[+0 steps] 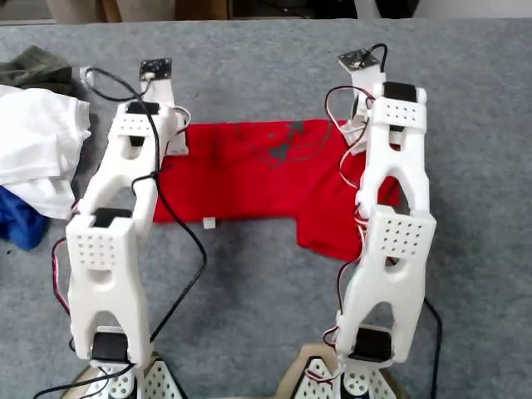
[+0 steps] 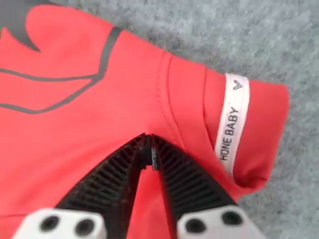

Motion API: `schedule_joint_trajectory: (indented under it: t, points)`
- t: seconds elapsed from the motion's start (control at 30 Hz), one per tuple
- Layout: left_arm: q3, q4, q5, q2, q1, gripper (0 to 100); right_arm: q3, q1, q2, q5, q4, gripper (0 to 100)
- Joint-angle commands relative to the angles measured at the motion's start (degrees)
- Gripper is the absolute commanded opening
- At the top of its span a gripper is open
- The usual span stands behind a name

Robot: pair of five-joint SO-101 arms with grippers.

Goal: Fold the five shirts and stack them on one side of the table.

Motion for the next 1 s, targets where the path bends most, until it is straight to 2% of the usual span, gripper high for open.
schedule_joint_trajectory:
  t: [0.0,0.2,0.33,0.5,0.77,0.87,0.97]
  points:
    - [-12.40,4.13,0.00,4.79,-2.11,2,-0.13,0.92,-0.48,0.62,-0.88,0.5]
    - [-23.56,10.73,-0.09,12.44,-2.73,2,0.66,2.86,0.66,2.46,-2.46,0.5]
    - [-28.22,14.77,-0.18,13.93,-2.73,2,0.13,1.54,-1.27,2.46,-1.93,0.5]
    - [-30.42,17.14,-0.44,13.41,-2.29,2,-3.21,-0.04,-9.98,2.90,4.22,0.5]
    - [-44.13,30.86,-0.44,10.07,-1.67,2,-5.67,0.04,-24.66,12.84,18.55,0.5]
    - [-49.76,37.19,-0.44,10.15,-0.70,2,-5.67,-0.22,-28.88,14.24,23.65,0.5]
    - [-56.26,41.85,-0.44,10.15,-0.44,2,-2.51,-0.04,-34.15,15.74,24.26,0.5]
